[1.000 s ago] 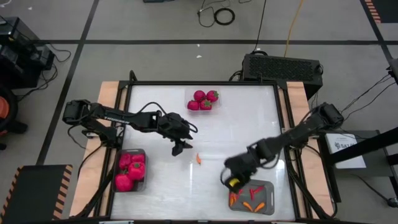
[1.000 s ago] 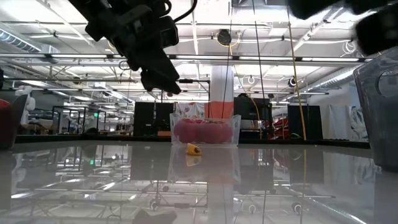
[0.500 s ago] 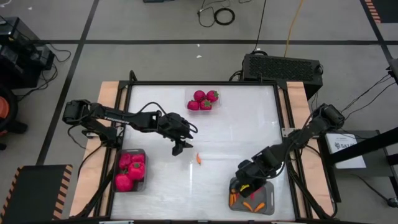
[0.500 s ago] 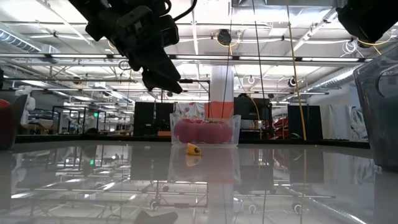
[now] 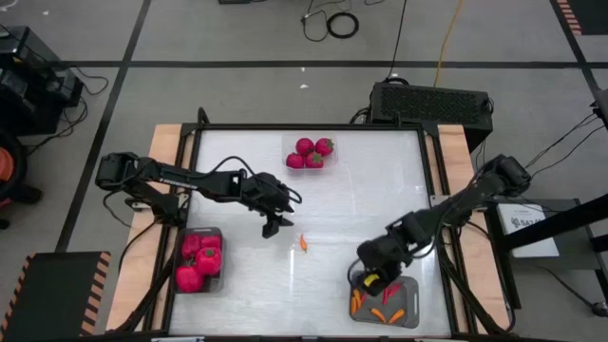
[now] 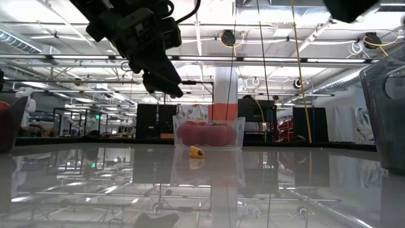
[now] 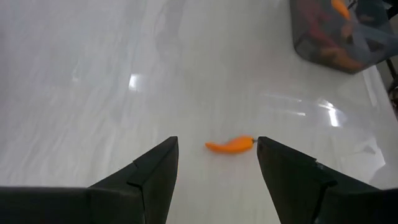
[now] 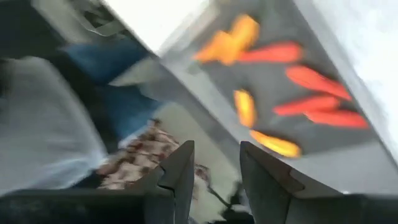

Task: Sort produce into baskets
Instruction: Put the orange chili pepper into the right black bin

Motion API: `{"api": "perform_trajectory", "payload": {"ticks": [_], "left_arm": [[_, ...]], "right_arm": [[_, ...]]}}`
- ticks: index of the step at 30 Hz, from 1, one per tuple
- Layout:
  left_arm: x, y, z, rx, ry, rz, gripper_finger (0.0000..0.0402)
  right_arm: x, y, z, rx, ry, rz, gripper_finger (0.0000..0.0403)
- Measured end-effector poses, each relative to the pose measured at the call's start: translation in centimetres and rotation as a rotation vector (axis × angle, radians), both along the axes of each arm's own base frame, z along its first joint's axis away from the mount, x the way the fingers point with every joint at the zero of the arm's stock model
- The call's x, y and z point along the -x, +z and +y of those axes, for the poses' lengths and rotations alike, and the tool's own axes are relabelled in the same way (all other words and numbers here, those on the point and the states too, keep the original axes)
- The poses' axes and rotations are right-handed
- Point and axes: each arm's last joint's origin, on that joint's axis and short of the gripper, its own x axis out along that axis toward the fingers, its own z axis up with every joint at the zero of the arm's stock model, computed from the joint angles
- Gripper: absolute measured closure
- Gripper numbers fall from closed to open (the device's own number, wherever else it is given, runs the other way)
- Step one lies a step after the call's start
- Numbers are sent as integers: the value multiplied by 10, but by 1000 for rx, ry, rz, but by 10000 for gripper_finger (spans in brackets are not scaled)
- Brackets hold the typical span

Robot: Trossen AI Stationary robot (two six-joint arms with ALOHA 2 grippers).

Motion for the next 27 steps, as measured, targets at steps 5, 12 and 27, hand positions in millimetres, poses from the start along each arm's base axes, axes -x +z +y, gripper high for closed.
{"api": "perform_trajectory", "payload": {"ticks": [5, 12, 27], "left_arm": [[4, -4, 0, 2, 0, 54, 175], [16, -21, -1, 14, 6, 178, 175], [55, -29, -1, -102, 52, 515, 175]], "right_arm": [[-14, 8, -22, 37, -117, -115, 286], [-36, -4, -54, 244, -326, -177, 287], [-130, -66, -86, 321, -380, -281, 287]]}}
